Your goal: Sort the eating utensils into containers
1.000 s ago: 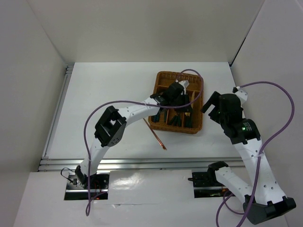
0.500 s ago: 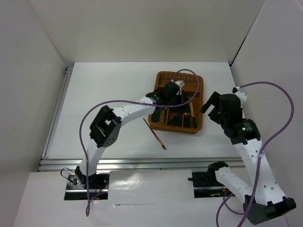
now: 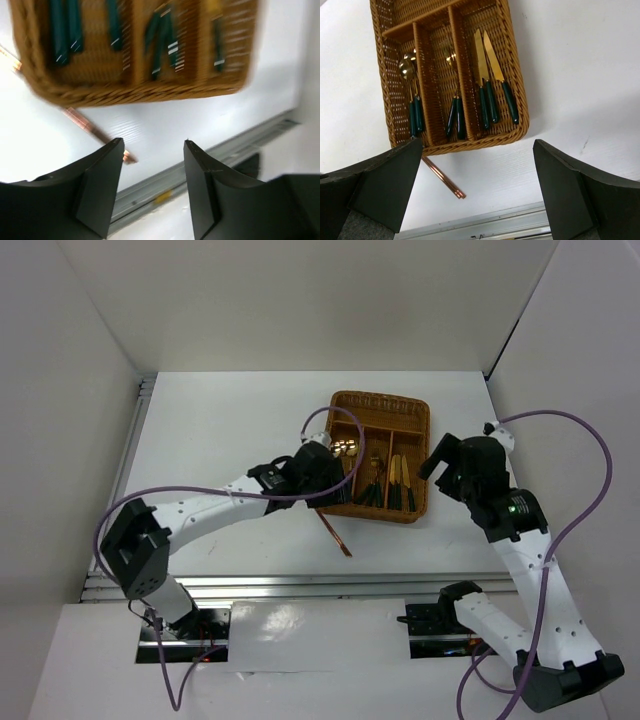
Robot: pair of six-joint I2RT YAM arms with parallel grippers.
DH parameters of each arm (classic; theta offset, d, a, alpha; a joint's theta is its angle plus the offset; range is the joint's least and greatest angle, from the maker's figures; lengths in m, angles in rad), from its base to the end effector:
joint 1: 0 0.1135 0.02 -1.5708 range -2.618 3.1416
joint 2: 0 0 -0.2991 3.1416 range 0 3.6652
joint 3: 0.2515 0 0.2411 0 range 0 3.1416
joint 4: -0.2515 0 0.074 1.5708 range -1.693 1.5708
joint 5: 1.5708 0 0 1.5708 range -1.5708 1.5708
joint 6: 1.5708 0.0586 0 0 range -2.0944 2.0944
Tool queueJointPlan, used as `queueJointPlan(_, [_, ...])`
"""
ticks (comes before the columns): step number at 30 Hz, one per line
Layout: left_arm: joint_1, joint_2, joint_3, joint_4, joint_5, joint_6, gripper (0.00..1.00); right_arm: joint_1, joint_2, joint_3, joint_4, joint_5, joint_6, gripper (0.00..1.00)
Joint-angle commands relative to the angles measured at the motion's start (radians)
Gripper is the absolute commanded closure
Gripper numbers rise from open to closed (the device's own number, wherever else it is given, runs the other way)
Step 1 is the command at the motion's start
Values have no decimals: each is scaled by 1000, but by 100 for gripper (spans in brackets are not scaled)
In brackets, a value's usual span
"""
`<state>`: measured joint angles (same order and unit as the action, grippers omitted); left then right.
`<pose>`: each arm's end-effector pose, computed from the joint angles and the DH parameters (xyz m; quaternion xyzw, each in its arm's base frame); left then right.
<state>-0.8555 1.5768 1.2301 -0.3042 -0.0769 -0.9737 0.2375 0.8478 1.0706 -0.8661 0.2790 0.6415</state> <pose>0.2442 -0.2742 0.3094 -0.0699 0.8928 -0.3304 0.2979 0.1407 0.0175 0.3697 0.2386 0.8552 0.0759 0.4538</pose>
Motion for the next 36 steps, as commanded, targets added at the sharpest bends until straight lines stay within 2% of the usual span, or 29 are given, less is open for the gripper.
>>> queueJointPlan(1, [-33,67,-23,-73,-55,-57,37,-4,10,-4,52,-23,-19,0])
queueJointPlan(4, [-42,144,18,-165,-107,-100,42,-4,1,-4,52,-23,-19,0])
queueJointPlan(9, [-51,238,66,-226,-130,-146,54,-4,0,-14,52,-23,-28,0])
queueJointPlan(22, [-51,371,128,-322,-173,-158,56,-4,-18,-23,32,6,-28,0])
queueJointPlan(31, [-42,399,137,-369,-182,-158,60,-4,-27,-23,32,15,-28,0])
queueJointPlan(36, [-4,339,28,-357,-164,-149,60,-4,-36,-32,32,25,-28,0])
